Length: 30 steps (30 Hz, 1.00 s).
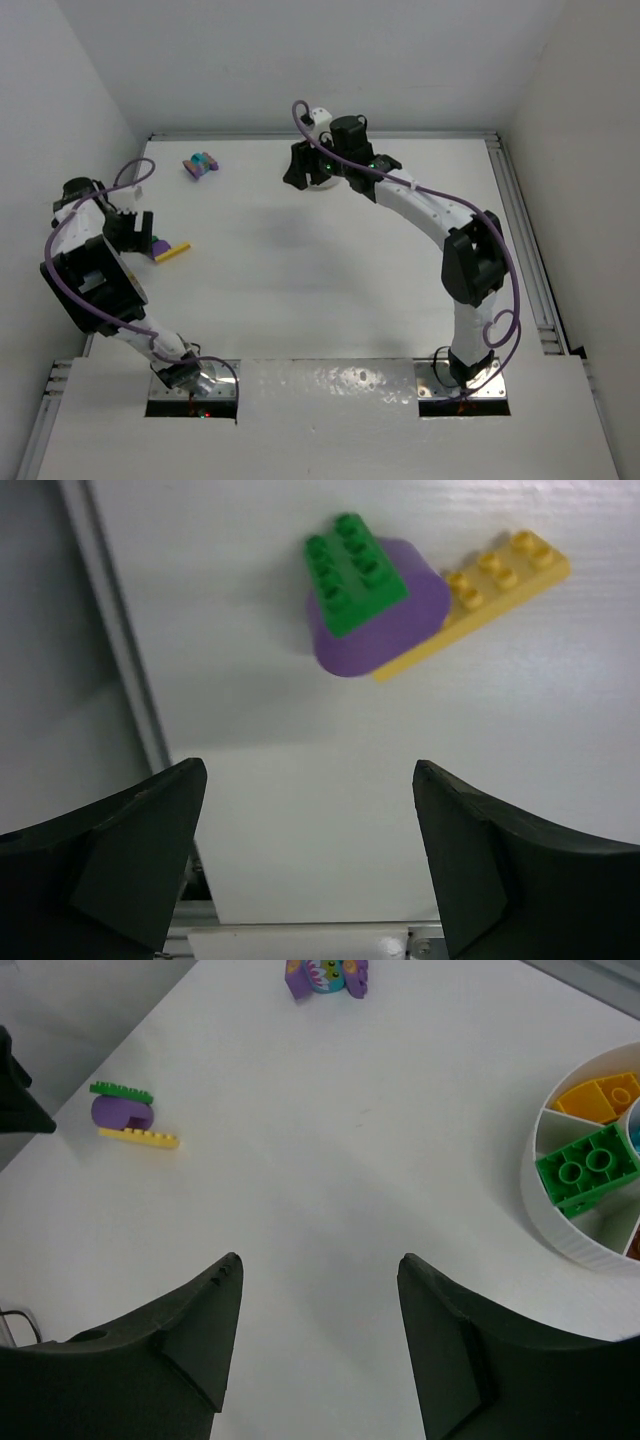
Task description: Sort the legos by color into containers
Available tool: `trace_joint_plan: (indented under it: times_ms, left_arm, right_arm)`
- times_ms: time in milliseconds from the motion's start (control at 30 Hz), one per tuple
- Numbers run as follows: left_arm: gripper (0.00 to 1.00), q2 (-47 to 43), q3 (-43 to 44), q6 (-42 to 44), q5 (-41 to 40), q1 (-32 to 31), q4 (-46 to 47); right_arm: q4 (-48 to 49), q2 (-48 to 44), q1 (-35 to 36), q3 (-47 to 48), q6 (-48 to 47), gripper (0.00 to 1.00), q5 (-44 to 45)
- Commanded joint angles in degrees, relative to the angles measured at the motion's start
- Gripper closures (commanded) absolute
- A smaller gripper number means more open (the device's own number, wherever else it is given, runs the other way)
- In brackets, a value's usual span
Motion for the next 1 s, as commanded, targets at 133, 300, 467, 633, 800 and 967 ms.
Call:
trace_joint_plan:
  times_ms: [133,300,467,633,800,967]
  left_arm:
    - [0.18,-3.7,-10.8,4.1,3.0,-1.9,11.0]
    - [0.18,-2.7,-13.6,1.5,1.2,-2.9,19.5]
    - [0.18,-1.0,-16.0,2.1,0.5,-3.3,24.7]
    - [0.18,1.2,-14.5,1.2,3.9,-3.3,22.8]
    - [0.18,-0.5,-11.7,-5.2,7.1,-2.3,17.0]
    - [0.17,-0.2,-9.7,-16.9,2.1,-1.5,16.0]
  right_arm:
    - [1.0,-3.2,0.1,-0.4,-0.3,0.37,-0.8]
    - [0.2,-3.2,0.4,-0.1,-0.6,0.37,-0.5]
    - [-0.2,-3.8,0.5,-1.0,-0.8,0.37,0.6]
    - [-0.8,-4.3,0.5,-1.3,-1.7,0.37,1.6]
    - [-1.3,-4.4,0.4,-1.0,-2.4,0.37,2.0]
    - [-1.3,-4.5,0.5,-1.4,-2.5,0.37,1.9]
